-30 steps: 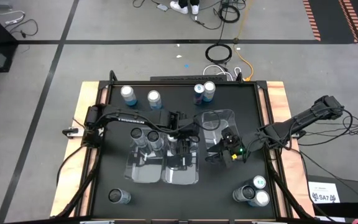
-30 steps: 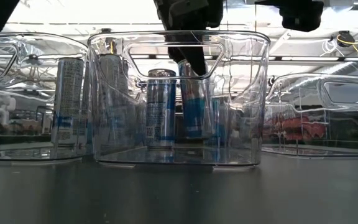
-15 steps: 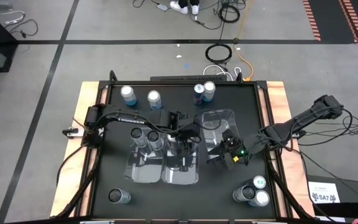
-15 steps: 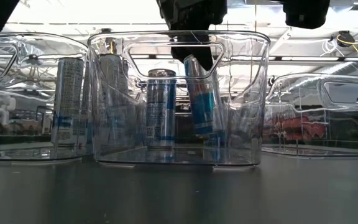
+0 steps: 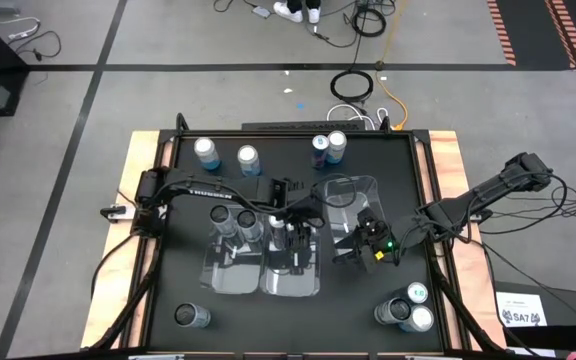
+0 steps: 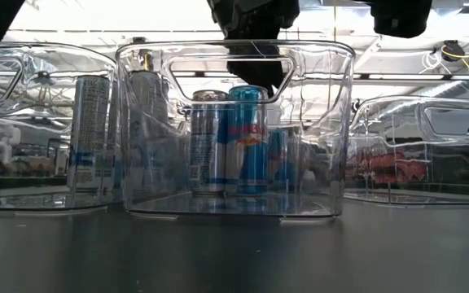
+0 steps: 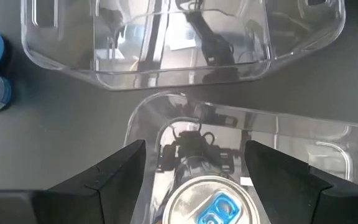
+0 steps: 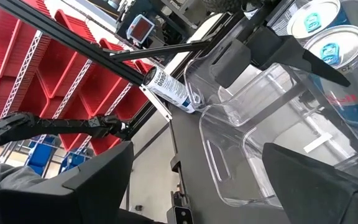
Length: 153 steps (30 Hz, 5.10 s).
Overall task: Sort soda cans
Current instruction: Put the top right white and blue soda can into the right transparent bin
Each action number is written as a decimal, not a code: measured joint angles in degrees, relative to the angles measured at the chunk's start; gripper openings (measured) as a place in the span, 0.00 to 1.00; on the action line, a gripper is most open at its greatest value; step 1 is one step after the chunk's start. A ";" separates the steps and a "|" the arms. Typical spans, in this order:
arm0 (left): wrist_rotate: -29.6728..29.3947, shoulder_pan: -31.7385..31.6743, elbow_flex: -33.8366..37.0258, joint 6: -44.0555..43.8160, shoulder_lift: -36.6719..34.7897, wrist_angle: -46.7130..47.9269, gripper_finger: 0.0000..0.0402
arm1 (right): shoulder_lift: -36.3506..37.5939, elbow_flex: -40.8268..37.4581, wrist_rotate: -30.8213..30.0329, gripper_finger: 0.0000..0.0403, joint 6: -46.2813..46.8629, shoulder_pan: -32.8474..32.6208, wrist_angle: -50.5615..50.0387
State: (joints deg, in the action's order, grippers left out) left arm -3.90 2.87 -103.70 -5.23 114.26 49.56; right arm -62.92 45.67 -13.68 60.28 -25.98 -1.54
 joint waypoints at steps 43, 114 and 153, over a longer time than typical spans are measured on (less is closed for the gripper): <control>7.47 -20.13 52.17 7.03 -67.81 -20.21 0.71 | -0.13 0.00 -26.49 0.87 0.40 8.77 0.46; 27.97 -42.29 66.60 2.53 -80.91 -23.59 0.71 | -52.70 54.34 16.75 0.84 -91.40 69.72 -61.25; 25.92 -42.29 66.60 2.91 -80.91 -23.34 0.71 | -28.89 54.27 11.69 0.66 -53.70 65.02 -82.20</control>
State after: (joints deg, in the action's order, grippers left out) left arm 22.02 -39.42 -37.10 -2.32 33.35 26.22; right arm -91.80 99.94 -1.99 6.59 39.04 -83.74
